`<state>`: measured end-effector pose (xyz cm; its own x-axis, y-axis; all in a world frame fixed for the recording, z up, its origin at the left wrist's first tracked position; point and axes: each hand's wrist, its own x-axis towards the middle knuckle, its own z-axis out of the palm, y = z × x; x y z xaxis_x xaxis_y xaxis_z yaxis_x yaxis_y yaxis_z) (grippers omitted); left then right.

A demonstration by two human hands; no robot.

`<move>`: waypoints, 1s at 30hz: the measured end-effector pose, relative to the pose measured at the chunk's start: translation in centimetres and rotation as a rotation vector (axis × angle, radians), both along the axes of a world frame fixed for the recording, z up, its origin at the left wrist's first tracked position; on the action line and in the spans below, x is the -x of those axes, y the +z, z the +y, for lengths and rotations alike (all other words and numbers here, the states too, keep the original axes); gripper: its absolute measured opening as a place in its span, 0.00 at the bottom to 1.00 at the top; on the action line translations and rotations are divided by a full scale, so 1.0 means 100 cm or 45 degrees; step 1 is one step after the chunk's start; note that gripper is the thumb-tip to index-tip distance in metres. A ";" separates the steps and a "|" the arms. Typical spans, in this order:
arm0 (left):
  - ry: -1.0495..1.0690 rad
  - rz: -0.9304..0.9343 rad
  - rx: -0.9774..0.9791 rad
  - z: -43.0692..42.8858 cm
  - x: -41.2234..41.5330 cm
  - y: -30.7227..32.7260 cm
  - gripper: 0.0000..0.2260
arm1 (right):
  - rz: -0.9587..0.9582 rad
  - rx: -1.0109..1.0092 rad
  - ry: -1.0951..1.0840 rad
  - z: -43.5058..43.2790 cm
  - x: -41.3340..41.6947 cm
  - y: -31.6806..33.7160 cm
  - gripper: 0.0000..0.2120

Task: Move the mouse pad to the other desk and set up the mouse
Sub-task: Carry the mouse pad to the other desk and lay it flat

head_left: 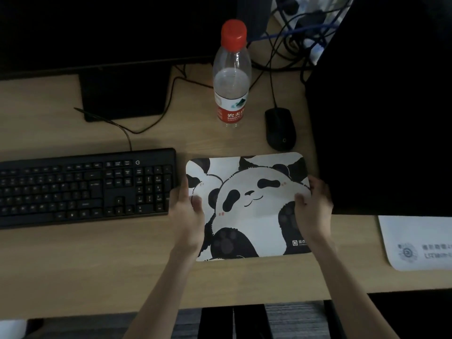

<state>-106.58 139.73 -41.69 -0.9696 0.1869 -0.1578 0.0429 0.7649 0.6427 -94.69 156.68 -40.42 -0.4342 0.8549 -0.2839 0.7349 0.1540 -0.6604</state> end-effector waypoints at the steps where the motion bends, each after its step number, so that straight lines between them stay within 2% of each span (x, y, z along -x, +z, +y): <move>1: -0.025 -0.001 0.008 0.001 -0.003 0.000 0.21 | -0.047 -0.012 0.027 -0.001 0.000 -0.001 0.23; 9: -0.223 0.029 -0.014 0.005 -0.014 -0.002 0.24 | -0.336 -0.166 0.272 -0.010 0.002 0.007 0.30; 13: -0.324 0.149 -0.088 0.025 -0.004 0.016 0.23 | -0.063 -0.322 0.516 -0.016 0.021 0.019 0.25; 15: -0.414 0.203 -0.046 0.039 0.001 0.022 0.23 | 0.005 -0.332 0.642 -0.020 0.038 0.015 0.26; 20: -0.768 0.076 0.122 0.058 0.008 -0.002 0.24 | -0.125 -0.303 0.950 -0.031 0.066 -0.018 0.26; 24: -0.898 0.153 0.264 0.044 0.013 -0.028 0.25 | -0.152 -0.468 0.950 -0.029 0.062 -0.039 0.29; 27: -0.812 0.202 0.277 0.035 0.013 -0.033 0.30 | -0.224 -0.534 0.875 -0.023 0.051 -0.045 0.29; 30: -0.713 0.233 0.273 0.026 0.007 -0.034 0.30 | -0.285 -0.578 0.743 -0.013 0.036 -0.047 0.30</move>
<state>-107.26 142.34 -45.11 -0.7488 0.6568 -0.0888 0.5690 0.7058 0.4220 -98.27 155.43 -45.17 -0.8240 0.5587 -0.0943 0.5601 0.7779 -0.2848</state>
